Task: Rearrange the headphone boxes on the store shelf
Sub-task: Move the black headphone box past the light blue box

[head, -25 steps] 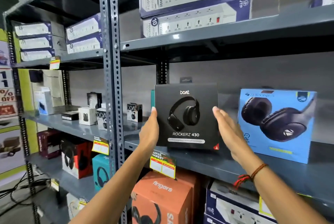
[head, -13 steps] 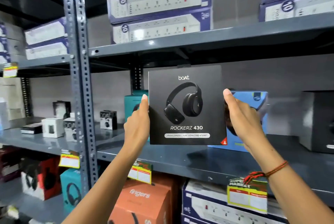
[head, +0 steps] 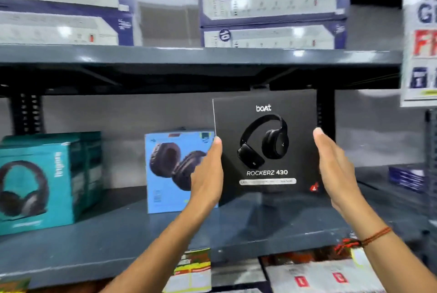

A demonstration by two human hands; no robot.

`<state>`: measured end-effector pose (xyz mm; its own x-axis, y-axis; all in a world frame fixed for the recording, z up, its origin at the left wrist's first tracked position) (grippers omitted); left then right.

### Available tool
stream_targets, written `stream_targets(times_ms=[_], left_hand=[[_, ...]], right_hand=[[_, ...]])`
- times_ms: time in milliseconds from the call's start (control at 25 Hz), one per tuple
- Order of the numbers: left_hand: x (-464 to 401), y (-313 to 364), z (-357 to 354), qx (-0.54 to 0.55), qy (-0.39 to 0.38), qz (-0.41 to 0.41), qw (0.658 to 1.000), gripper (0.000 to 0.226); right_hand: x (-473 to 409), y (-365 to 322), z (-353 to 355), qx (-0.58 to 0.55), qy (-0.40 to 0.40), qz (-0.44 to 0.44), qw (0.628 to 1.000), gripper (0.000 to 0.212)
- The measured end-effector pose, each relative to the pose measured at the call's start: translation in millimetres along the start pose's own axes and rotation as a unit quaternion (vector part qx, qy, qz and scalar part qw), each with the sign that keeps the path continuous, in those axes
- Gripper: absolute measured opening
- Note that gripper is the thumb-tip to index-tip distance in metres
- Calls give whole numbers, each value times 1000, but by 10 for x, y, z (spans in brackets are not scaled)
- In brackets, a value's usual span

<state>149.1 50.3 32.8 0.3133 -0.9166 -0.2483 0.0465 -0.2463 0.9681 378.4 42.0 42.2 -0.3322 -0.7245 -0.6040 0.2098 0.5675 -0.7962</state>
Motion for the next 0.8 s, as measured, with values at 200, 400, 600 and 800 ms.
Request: stream_targets(times_ms=[200,400,600,800], left_hand=[[-169,-386,-972,-26,-88,60,994,127],[-290,-659,-1370,-72,-103,70,990,112],[-356,-752,-1498,-41,-113,92,988,92],[-421,-839,-1551,-3,-130,90,987,118]], right_hand=[[-397,615,621,78,-11,-37,996,59],[-596,1024,816,39,-60,-77,994,69],[-807,1334,823,1,-106,-112,988,84],[-919,1472,774,2,-154,-147,977,85]])
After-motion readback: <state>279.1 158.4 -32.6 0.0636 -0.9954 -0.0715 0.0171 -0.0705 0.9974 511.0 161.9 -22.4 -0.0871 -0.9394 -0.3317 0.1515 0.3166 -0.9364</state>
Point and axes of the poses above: each hand's wrist, its own x-axis away from the middle knuckle, its own z-axis out of the back of the hand, y = z × x, the point moved 1 cm from there along -x, towards the middle knuckle, and after that the axes turned 1 degree about z, right-handed, at the moved point
